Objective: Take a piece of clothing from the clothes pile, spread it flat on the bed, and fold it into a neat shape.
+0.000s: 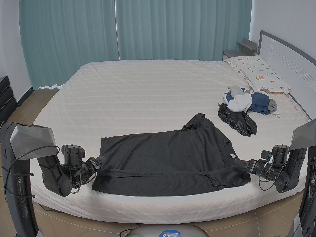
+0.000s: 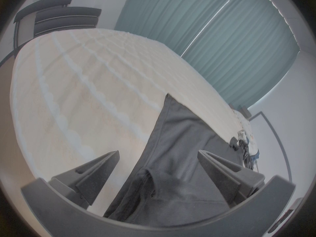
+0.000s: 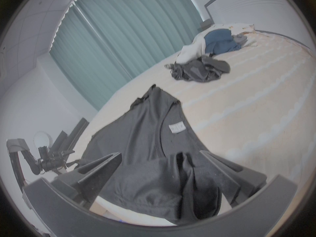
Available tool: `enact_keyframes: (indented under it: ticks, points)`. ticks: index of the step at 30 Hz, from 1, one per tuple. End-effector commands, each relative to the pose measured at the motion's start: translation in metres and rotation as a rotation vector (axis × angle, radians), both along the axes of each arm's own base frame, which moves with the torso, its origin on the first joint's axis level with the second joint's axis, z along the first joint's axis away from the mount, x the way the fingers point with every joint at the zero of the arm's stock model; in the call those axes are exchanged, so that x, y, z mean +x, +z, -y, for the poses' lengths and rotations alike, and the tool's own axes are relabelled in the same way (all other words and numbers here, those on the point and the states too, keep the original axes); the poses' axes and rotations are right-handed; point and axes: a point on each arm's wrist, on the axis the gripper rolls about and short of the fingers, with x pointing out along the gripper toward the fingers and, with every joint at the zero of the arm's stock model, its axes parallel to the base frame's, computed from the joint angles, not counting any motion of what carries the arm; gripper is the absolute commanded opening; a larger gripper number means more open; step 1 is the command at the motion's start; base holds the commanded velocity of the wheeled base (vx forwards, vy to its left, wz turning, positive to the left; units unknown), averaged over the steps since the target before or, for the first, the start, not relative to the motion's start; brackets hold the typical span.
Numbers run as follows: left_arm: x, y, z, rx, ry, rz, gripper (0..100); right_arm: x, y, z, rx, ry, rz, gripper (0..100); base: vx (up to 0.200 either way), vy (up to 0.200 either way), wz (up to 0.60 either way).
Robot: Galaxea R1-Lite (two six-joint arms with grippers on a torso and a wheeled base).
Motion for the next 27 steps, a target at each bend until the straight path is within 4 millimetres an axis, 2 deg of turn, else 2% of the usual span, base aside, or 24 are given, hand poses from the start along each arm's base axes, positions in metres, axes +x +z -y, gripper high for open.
enact_keyframes:
  ticks: [1,7,10,13,20,27]
  points:
    - [-0.002,0.031,-0.005,-0.017,0.039,0.083,100,-0.005,0.014,0.000,0.030,-0.042,0.049,100,0.000,0.000,0.00]
    - [-0.013,0.047,-0.004,-0.036,0.027,0.108,100,-0.010,0.032,0.001,0.005,-0.091,0.094,100,0.000,0.000,0.00]
    - [-0.018,0.045,0.015,-0.083,-0.033,0.085,100,-0.014,0.044,0.000,-0.016,-0.130,0.115,100,0.000,0.000,0.00]
    - [-0.021,0.041,0.033,-0.128,-0.082,0.062,100,-0.028,0.055,-0.012,-0.019,-0.127,0.118,100,0.000,0.000,0.00]
    - [-0.028,0.024,0.055,-0.159,-0.117,-0.005,100,-0.043,0.055,-0.034,0.050,-0.147,0.054,100,0.000,0.000,0.00]
    - [-0.028,0.014,0.061,-0.148,-0.124,-0.031,100,-0.045,0.044,-0.039,0.087,-0.167,-0.005,100,0.000,0.000,0.00]
